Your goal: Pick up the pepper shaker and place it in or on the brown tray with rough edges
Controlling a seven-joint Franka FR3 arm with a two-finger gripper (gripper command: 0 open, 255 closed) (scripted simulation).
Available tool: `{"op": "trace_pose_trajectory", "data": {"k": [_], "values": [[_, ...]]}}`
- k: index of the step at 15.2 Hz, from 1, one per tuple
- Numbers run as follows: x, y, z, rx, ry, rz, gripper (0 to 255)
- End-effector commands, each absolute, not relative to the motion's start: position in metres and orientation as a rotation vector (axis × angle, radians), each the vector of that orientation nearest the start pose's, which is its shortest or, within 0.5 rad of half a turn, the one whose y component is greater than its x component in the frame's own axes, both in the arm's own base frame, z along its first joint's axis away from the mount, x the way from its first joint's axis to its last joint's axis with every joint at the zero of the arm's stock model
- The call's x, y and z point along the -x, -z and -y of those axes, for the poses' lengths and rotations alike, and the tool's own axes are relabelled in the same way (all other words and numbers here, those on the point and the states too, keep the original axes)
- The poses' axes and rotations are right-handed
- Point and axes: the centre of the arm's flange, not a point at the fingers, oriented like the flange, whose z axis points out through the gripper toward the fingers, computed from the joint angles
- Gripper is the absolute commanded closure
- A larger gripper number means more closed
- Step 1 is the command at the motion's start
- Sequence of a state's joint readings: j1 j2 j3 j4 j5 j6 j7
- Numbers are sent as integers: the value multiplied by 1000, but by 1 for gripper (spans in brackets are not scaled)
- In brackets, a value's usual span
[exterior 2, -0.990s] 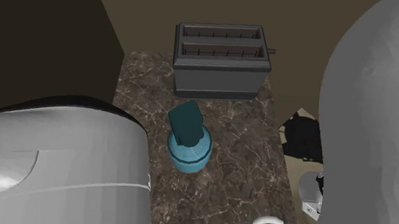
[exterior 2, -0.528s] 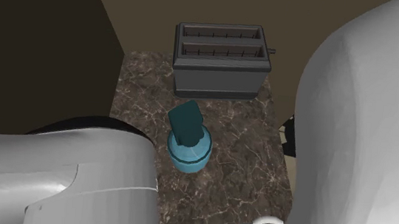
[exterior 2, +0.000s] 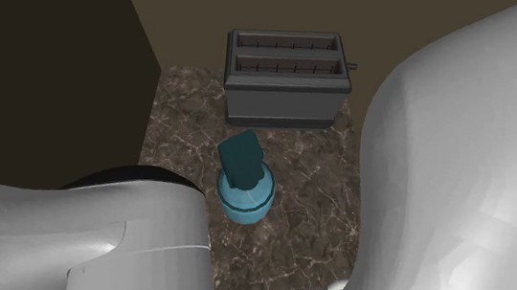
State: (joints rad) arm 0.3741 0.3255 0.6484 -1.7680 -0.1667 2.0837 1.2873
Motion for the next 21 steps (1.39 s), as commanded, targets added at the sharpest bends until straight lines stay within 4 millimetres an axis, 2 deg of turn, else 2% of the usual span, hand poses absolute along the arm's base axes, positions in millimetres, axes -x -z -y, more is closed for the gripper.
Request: {"op": "trace_pose_trajectory", "data": {"k": [1,4,5,10,14,21], "values": [[-366,-415,-521,3049,-27,-334,255],[-366,-415,-521,3049,-27,-334,255],[-366,-415,-521,3049,-27,-334,0],[-366,-415,-521,3049,-27,-334,0],[-367,-465,-517,3049,-27,-334,0],[-367,-465,-517,3049,-27,-334,0]]}}
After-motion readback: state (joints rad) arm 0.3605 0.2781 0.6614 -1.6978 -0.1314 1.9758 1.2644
